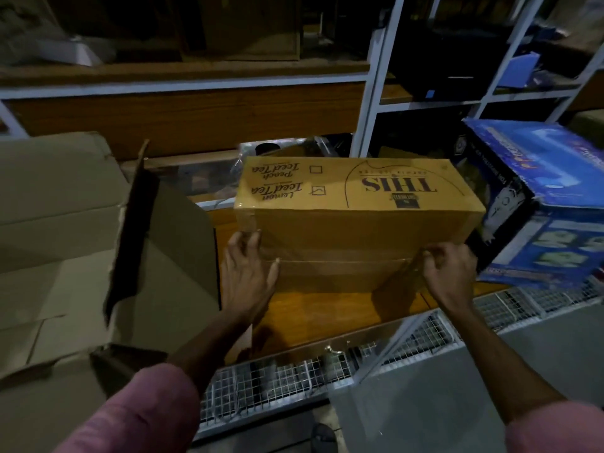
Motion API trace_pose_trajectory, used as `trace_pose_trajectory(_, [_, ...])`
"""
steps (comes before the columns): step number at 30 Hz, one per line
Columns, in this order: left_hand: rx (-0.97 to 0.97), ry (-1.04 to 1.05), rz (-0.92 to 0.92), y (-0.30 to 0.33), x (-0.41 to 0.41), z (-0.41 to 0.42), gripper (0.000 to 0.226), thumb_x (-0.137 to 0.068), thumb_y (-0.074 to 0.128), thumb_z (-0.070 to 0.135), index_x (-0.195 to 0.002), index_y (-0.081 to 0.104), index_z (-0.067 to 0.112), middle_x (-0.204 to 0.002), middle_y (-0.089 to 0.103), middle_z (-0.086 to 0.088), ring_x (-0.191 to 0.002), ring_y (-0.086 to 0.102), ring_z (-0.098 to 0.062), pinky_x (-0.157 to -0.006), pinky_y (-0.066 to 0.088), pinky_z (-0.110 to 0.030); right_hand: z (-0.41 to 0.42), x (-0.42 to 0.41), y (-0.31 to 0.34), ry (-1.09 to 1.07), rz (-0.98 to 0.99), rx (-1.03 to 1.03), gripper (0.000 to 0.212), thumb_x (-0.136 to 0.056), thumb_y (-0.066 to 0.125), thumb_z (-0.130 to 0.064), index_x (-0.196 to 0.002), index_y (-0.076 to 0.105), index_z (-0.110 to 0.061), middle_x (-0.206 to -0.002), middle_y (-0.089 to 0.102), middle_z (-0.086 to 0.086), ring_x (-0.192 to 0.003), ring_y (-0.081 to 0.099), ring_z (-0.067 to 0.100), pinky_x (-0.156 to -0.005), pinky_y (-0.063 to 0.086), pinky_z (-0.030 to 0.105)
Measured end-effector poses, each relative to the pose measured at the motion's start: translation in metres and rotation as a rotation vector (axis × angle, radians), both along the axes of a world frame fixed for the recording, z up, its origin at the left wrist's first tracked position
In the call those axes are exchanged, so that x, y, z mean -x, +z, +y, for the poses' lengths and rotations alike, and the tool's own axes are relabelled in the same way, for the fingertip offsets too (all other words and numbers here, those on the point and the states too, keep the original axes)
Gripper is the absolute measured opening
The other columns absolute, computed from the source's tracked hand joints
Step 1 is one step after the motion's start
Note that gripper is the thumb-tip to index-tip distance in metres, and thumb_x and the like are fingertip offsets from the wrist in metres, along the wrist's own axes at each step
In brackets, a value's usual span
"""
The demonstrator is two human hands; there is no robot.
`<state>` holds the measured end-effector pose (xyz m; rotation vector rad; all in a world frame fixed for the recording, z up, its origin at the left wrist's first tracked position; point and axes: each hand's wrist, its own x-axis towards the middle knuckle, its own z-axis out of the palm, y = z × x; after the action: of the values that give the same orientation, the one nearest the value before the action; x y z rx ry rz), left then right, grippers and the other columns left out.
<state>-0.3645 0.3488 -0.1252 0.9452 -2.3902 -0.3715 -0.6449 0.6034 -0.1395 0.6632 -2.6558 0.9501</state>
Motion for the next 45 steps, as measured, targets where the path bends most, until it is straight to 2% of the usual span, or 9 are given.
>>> trace_pose_trajectory(3, [0.113,0.038,0.090,0.020,-0.010,0.000,0.055,-0.095,0.050,0.046,-0.139,0.035,0.018,-0.139,0.032,-0.017,-0.122,0.040,-0.037,-0.094,0.041,-0.049,0.004,-0.019,0.026,-0.038,0.201,0.170,0.020,-0.094,0.053,-0.026,-0.101,0.065,-0.011,-0.102,0.061,0.016,-0.107,0.051,0.038,-0.090,0.038,0.044])
trace_pose_trajectory(8, [0.156,0.018,0.125,0.072,-0.005,-0.015,0.052,-0.095,0.048,0.048,-0.137,0.041,0.019,-0.141,0.032,-0.014,-0.126,0.035,-0.034,-0.098,0.037,-0.047,-0.010,-0.020,0.088,-0.013,0.254,0.244,0.022,-0.098,0.054,-0.029,-0.111,0.062,-0.013,-0.115,0.055,0.016,-0.116,0.046,0.032,-0.095,0.034,0.041])
trace_pose_trajectory(13, [0.154,-0.062,-0.010,0.094,0.019,-0.032,0.049,-0.098,0.044,0.054,-0.133,0.049,0.021,-0.139,0.038,-0.012,-0.130,0.033,-0.031,-0.107,0.032,-0.050,-0.034,-0.006,0.123,0.116,0.190,0.041,0.029,-0.099,0.052,-0.039,-0.118,0.060,-0.019,-0.127,0.053,0.013,-0.123,0.043,0.032,-0.100,0.039,0.054])
trace_pose_trajectory(17, [0.126,-0.103,-0.111,0.104,0.046,-0.040,0.056,-0.097,0.031,0.063,-0.131,0.050,0.022,-0.139,0.038,-0.012,-0.131,0.035,-0.035,-0.106,0.034,-0.057,-0.057,0.008,0.133,0.158,0.124,-0.107,0.036,-0.099,0.053,-0.043,-0.120,0.063,-0.016,-0.135,0.052,0.015,-0.128,0.042,0.036,-0.104,0.033,0.057])
trace_pose_trajectory(30, [0.060,0.044,-0.263,0.111,0.122,-0.100,0.056,-0.098,0.041,0.058,-0.133,0.050,0.015,-0.142,0.041,-0.016,-0.131,0.031,-0.039,-0.105,0.028,-0.056,-0.105,0.096,0.127,0.117,-0.036,-0.406,0.073,-0.092,0.037,-0.073,-0.142,0.041,-0.020,-0.158,0.028,0.010,-0.146,0.018,0.042,-0.113,0.018,0.067])
trace_pose_trajectory(35, [0.007,0.110,-0.378,0.118,0.143,-0.122,0.067,-0.092,0.041,0.065,-0.140,0.044,0.018,-0.148,0.039,-0.015,-0.137,0.027,-0.041,-0.107,0.030,-0.060,-0.126,0.117,0.138,0.138,-0.128,-0.420,0.081,-0.089,0.042,-0.075,-0.144,0.036,-0.017,-0.157,0.030,0.011,-0.143,0.023,0.042,-0.111,0.024,0.068])
trace_pose_trajectory(38, [-0.133,0.073,-0.432,0.112,0.143,-0.134,0.084,-0.089,0.031,0.077,-0.154,0.025,0.024,-0.162,0.023,-0.011,-0.145,0.020,-0.046,-0.111,0.025,-0.068,-0.129,0.119,0.136,0.124,-0.119,-0.452,0.088,-0.089,0.036,-0.079,-0.148,0.034,-0.014,-0.154,0.036,0.017,-0.139,0.033,0.043,-0.111,0.026,0.065])
trace_pose_trajectory(40, [-0.212,0.033,-0.421,0.109,0.141,-0.136,0.086,-0.091,0.027,0.077,-0.158,0.016,0.024,-0.165,0.016,-0.010,-0.146,0.022,-0.045,-0.113,0.026,-0.065,-0.127,0.122,0.132,0.140,-0.073,-0.417,0.085,-0.088,0.035,-0.079,-0.143,0.038,-0.015,-0.147,0.042,0.017,-0.134,0.039,0.041,-0.109,0.029,0.065])
trace_pose_trajectory(45, [-0.169,-0.001,-0.341,0.113,0.130,-0.122,0.078,-0.096,0.031,0.071,-0.157,0.018,0.024,-0.161,0.021,-0.013,-0.138,0.037,-0.043,-0.105,0.036,-0.059,-0.117,0.117,0.128,0.219,-0.002,-0.360,0.070,-0.084,0.031,-0.081,-0.122,0.047,-0.024,-0.127,0.053,0.007,-0.116,0.049,0.029,-0.101,0.036,0.064])
